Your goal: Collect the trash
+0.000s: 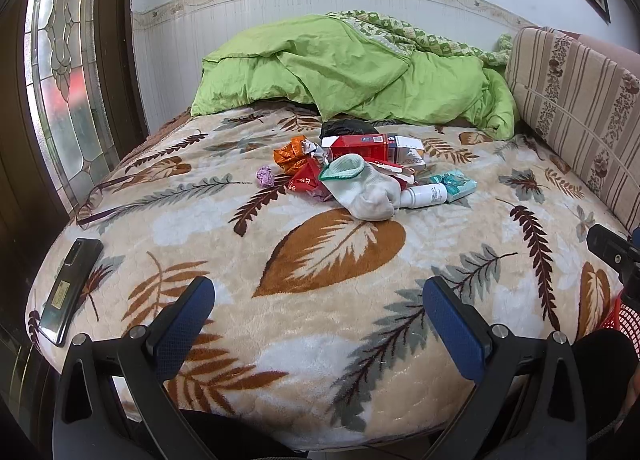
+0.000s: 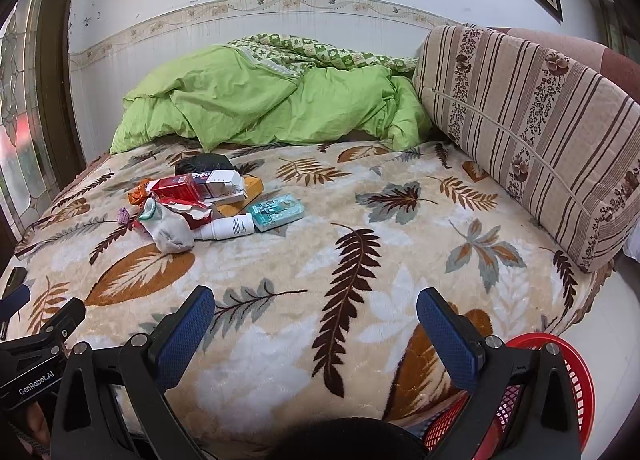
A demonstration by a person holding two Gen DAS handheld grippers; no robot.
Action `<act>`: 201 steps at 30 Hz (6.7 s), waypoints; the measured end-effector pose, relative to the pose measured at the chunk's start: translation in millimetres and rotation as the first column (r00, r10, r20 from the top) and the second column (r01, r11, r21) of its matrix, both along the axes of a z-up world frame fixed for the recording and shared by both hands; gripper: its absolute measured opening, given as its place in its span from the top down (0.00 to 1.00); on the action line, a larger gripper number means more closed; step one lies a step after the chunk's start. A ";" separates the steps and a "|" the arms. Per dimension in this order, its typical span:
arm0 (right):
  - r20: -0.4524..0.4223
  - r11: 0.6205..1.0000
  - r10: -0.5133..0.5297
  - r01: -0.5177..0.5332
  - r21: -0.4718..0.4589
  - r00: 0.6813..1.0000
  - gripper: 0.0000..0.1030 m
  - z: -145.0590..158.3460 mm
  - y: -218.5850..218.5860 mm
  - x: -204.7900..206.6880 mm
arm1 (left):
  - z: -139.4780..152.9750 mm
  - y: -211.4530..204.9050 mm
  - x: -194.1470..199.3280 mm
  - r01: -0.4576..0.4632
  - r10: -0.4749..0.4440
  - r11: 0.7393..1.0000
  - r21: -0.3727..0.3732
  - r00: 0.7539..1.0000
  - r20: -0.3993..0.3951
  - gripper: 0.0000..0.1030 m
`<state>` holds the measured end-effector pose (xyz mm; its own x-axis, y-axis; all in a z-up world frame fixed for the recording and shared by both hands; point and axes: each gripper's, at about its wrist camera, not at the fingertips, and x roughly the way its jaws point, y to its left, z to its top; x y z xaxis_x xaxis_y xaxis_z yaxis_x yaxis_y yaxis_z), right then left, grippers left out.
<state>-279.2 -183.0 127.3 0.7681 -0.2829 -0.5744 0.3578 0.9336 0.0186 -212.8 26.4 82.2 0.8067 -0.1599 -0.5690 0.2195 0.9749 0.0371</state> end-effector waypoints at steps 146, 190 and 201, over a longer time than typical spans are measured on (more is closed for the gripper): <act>-0.242 0.903 0.338 -0.241 0.355 0.910 0.69 -64.1 17.9 136.2 | -2.4 -16.6 87.3 0.171 -0.203 0.972 -0.159 0.955 -0.216 0.76; -0.044 0.932 0.288 -0.269 0.242 0.957 0.69 -25.5 19.7 120.0 | 10.7 -31.9 77.5 0.106 -0.107 0.994 -0.014 0.992 -0.072 0.76; -0.037 0.932 0.282 -0.265 0.249 0.959 0.69 -25.2 18.6 120.7 | 10.8 -34.2 76.3 0.106 -0.107 0.994 -0.012 0.992 -0.072 0.76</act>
